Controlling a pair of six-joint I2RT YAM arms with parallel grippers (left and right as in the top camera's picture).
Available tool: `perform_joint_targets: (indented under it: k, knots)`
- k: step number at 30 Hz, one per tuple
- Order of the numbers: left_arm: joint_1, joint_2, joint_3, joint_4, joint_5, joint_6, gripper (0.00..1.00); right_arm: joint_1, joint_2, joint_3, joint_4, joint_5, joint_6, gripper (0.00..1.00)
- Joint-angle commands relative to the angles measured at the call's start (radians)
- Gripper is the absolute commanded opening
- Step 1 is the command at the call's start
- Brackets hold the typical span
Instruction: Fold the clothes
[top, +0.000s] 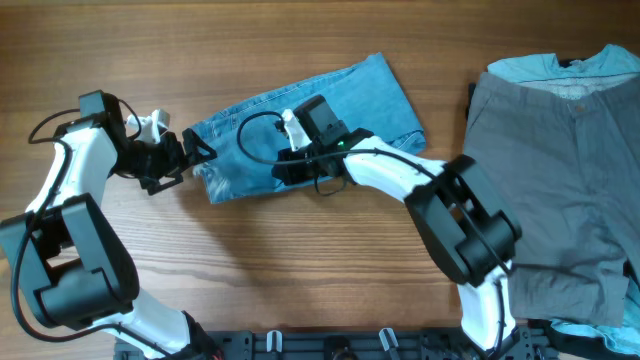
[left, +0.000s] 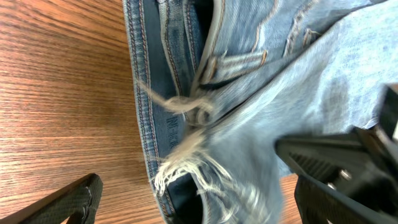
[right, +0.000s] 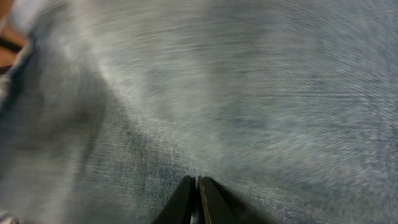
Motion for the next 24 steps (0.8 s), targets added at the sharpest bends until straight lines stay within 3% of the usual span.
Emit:
perform_joint_targets:
  k: [1,9,16,18,21,24]
  knots:
    - [-0.015,0.02,-0.009,0.009,0.0,0.079,1.0,-0.018,0.064,-0.011,-0.026,0.006,0.119,0.08]
    - [-0.056,0.174,-0.064,0.118,-0.017,0.094,0.99,-0.02,0.064,-0.011,-0.04,0.006,0.12,0.09]
    - [-0.148,0.295,-0.064,0.167,-0.008,0.094,0.87,-0.02,0.064,-0.011,-0.041,0.006,0.119,0.1]
    - [-0.154,0.298,-0.064,0.164,-0.014,0.093,0.74,-0.02,0.064,-0.011,-0.041,0.006,0.118,0.13]
    - [-0.134,0.297,-0.063,0.136,-0.021,0.094,0.47,-0.02,0.064,-0.011,-0.047,0.006,0.118,0.13]
    - [-0.072,0.297,-0.037,0.07,-0.033,0.094,0.12,-0.02,0.061,-0.01,-0.051,0.004,0.118,0.13]
